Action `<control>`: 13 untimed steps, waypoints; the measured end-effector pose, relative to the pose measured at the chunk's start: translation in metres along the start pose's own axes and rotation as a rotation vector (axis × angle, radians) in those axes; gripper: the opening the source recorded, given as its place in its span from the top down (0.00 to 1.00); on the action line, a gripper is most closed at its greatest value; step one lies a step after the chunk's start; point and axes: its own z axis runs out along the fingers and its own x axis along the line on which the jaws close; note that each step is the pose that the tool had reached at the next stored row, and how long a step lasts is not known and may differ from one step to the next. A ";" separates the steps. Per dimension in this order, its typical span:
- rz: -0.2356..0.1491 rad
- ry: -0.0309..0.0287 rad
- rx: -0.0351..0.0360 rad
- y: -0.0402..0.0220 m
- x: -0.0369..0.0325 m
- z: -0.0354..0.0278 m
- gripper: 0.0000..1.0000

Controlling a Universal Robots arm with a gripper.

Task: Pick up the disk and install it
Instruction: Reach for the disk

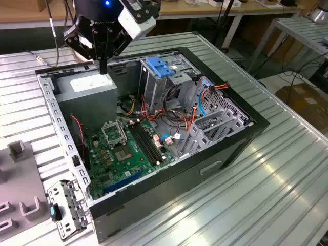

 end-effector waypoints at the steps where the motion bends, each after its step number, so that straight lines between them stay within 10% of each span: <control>1: 0.000 0.0000 0.0000 0.0000 0.0000 0.0000 0.89; 13: 0.000 0.0000 0.0000 -0.0004 0.0053 -0.0001 0.89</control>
